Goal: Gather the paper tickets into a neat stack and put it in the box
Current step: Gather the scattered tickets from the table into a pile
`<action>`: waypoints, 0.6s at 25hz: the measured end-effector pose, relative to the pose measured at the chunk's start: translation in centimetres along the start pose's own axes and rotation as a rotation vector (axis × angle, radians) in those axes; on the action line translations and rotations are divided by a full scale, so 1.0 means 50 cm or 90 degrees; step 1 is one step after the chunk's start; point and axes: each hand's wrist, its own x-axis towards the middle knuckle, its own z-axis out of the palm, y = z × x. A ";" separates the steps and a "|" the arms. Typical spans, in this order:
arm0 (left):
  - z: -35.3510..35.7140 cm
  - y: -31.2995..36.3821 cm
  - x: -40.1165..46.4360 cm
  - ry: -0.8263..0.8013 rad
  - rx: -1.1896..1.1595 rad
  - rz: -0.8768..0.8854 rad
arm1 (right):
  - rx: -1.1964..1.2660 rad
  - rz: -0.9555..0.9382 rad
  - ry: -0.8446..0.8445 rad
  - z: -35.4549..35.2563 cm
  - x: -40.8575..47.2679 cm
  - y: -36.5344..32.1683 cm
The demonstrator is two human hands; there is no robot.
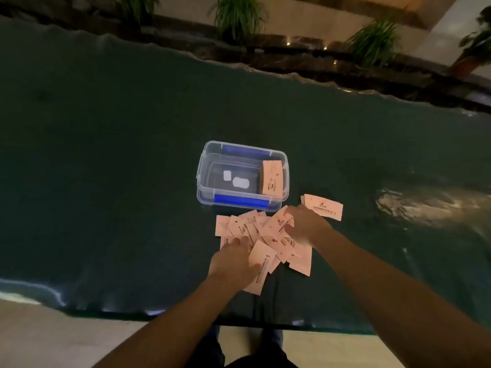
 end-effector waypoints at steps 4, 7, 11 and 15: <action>0.047 0.023 -0.025 -0.028 0.016 -0.051 | 0.096 0.073 -0.018 0.011 0.029 0.020; 0.064 0.036 -0.027 -0.019 0.084 -0.059 | 0.162 0.096 -0.022 0.024 0.052 0.031; 0.064 0.041 -0.025 0.001 0.087 -0.042 | 0.217 0.105 -0.036 0.038 0.066 0.038; 0.044 0.047 -0.022 0.022 0.077 -0.035 | 0.243 0.122 -0.014 0.051 0.060 0.040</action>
